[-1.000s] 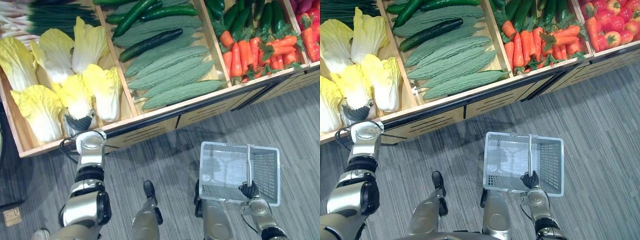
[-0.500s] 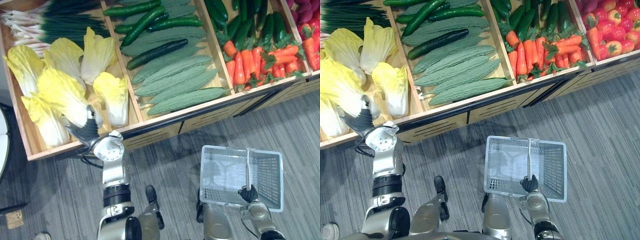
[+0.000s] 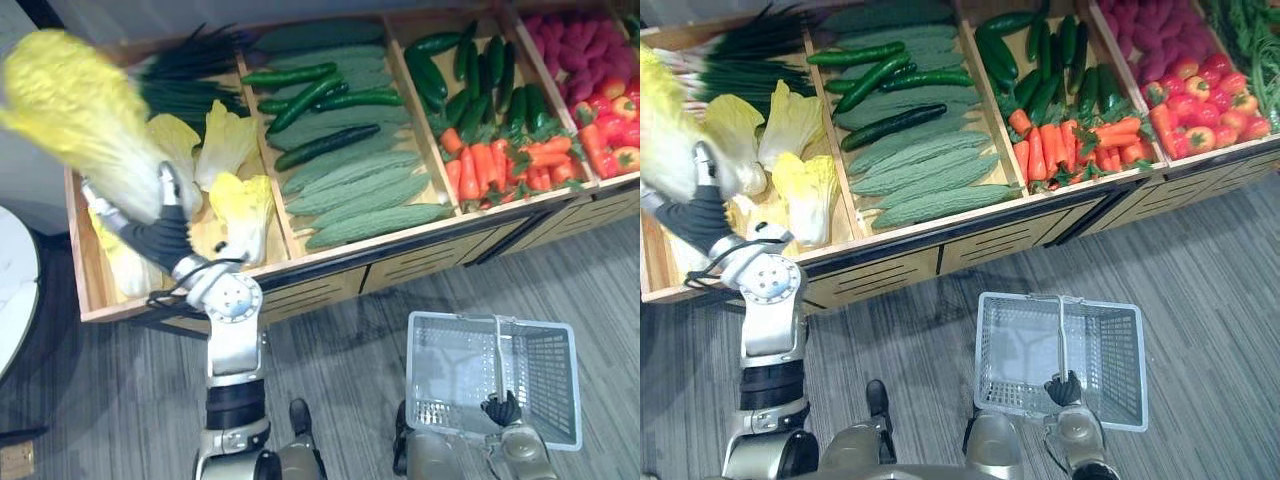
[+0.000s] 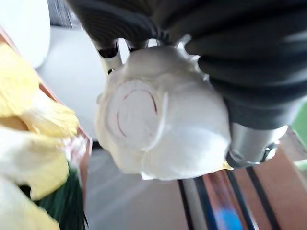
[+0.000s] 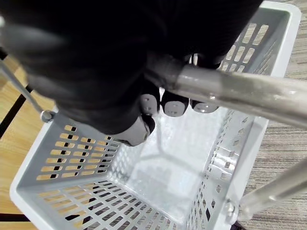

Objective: Pick vegetable in the basket

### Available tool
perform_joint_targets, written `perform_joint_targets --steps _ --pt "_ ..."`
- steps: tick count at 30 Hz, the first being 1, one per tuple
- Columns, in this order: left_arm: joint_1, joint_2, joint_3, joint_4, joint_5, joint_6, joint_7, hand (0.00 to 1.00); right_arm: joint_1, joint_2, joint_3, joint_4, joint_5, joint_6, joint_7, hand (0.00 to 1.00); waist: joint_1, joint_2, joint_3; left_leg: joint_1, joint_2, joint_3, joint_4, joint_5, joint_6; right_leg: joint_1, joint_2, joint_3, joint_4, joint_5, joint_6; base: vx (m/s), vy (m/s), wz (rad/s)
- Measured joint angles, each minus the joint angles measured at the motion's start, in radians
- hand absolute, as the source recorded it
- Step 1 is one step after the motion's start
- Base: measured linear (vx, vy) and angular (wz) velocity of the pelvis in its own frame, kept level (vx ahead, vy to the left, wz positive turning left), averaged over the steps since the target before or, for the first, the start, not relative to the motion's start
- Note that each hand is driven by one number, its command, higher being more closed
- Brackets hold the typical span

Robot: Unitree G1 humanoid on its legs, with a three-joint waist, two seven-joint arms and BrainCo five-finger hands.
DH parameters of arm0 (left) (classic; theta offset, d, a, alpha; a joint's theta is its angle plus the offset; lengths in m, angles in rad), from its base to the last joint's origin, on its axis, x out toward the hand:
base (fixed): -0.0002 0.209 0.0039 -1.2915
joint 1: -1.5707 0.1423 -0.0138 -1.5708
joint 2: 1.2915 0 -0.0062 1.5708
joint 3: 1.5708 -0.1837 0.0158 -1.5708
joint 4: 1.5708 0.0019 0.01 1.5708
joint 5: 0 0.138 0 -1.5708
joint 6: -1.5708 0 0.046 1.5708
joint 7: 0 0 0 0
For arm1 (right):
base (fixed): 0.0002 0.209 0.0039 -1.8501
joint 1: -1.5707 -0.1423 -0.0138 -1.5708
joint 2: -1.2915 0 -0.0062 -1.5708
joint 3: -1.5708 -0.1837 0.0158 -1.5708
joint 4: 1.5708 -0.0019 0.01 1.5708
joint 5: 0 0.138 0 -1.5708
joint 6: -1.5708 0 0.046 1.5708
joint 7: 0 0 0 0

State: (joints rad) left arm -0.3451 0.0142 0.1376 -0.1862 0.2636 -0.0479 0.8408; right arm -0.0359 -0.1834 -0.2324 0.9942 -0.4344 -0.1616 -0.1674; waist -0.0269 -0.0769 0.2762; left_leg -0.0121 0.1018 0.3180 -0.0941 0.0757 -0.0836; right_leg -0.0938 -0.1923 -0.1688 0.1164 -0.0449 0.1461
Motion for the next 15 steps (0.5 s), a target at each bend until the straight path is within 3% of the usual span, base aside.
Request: perform_joint_targets --steps 3,5,9,15 --pt "0.028 0.021 -0.067 0.0 0.026 -0.023 -0.053 1.0 0.0 -0.025 0.026 -0.019 -0.017 0.006 0.003 1.0 -0.002 0.005 -0.026 0.016 0.001 0.036 -0.001 -0.007 -0.001 -0.003 0.007 0.04 -0.016 0.018 0.001 -0.01 0.034 -0.52" --pt "0.059 0.067 -0.131 0.001 0.025 -0.065 -0.151 1.0 0.002 -0.125 0.118 -0.113 -0.051 0.01 0.027 1.0 -0.013 0.021 -0.046 0.051 -0.001 0.111 -0.001 -0.023 0.003 -0.007 0.015 0.119 -0.042 0.046 0.008 -0.02 0.034 -0.85" --pt "0.121 0.126 -0.201 0.004 0.024 -0.106 -0.265 1.0 0.016 -0.313 0.255 -0.315 -0.108 -0.008 0.079 1.0 -0.043 0.041 -0.086 0.103 0.001 0.232 -0.005 -0.05 -0.006 -0.029 0.036 0.243 -0.053 0.066 0.02 -0.02 0.006 -0.9" --pt "0.142 0.214 -0.339 0.052 0.02 -0.162 -0.405 1.0 0.014 -0.488 0.364 -0.442 -0.111 -0.064 0.159 1.0 -0.069 0.046 -0.121 0.166 0.006 0.382 -0.006 -0.071 -0.021 -0.042 0.078 0.388 -0.083 0.106 0.019 0.0 -0.028 -0.77"
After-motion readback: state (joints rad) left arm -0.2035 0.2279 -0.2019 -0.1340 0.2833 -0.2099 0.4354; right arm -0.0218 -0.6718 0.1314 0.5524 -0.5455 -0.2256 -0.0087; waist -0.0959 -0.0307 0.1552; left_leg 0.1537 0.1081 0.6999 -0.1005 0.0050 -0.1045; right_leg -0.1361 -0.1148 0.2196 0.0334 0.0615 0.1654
